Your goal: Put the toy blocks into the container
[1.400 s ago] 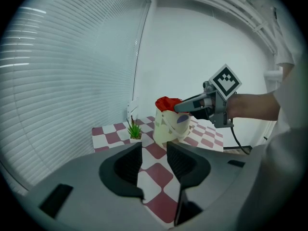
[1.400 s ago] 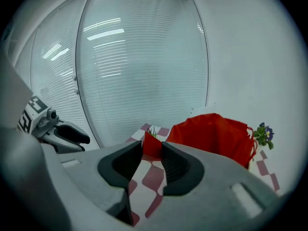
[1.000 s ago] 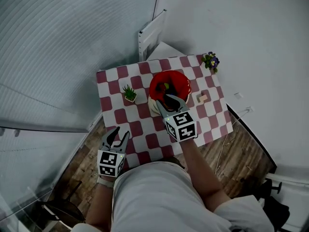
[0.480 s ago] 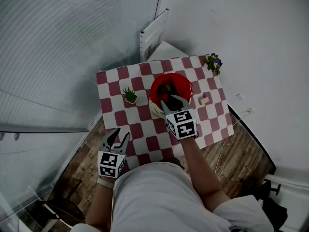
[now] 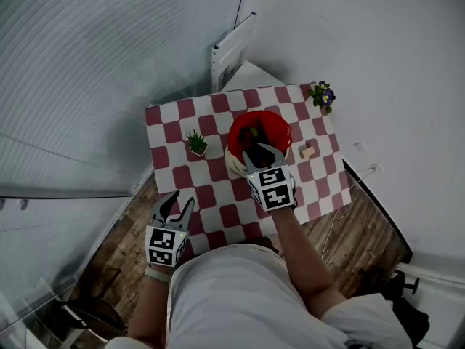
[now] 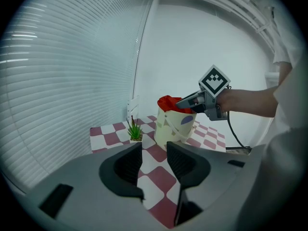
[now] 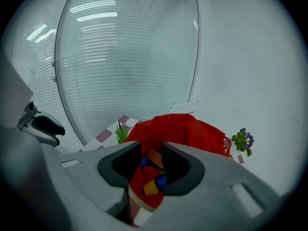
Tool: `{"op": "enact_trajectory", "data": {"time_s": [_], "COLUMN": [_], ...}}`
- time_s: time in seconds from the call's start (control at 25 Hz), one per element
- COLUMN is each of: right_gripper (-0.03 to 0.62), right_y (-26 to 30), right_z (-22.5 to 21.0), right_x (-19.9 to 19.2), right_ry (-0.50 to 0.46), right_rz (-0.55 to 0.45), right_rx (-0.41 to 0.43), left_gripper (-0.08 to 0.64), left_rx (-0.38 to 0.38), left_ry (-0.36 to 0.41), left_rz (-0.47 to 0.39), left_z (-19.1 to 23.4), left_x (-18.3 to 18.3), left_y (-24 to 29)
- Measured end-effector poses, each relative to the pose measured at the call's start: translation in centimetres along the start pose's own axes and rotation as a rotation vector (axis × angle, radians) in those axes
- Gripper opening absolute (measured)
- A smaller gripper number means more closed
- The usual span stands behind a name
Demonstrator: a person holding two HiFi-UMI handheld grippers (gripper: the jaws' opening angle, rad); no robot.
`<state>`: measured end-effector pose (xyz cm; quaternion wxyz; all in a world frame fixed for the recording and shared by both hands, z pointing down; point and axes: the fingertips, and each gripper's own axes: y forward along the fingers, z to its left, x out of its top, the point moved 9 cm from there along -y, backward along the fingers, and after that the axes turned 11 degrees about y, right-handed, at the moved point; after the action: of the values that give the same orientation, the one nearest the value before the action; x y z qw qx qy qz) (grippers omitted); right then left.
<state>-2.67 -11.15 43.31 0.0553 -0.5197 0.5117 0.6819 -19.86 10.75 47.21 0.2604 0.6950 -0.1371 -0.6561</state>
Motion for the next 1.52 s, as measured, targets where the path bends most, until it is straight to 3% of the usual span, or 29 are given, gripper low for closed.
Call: {"op": "enact_trajectory", "data": {"time_s": [0.44, 0.84, 1.52], "right_gripper": [0.135, 0.135, 0.153], "right_y": [-2.3, -6.5, -5.1], "right_z": [-1.7, -7.4, -19.3], "right_x": [-0.8, -2.7, -12.9], "right_ry": [0.067, 0.102, 0.158], "right_rz": [-0.099, -0.199, -0.128], "right_rx": [0.036, -0.025, -0.117], "left_gripper": [0.156, 0.156, 0.156], "left_rx": [0.022, 0.033, 0.015], "left_ry": [0.013, 0.061, 0.060], "left_rz": [-0.004, 0.003, 0.069], "left_z": [-2.3, -6.0, -12.6], "left_x": [0.8, 2.5, 4.0], "left_y": [-0.3, 1.2, 6.5]}}
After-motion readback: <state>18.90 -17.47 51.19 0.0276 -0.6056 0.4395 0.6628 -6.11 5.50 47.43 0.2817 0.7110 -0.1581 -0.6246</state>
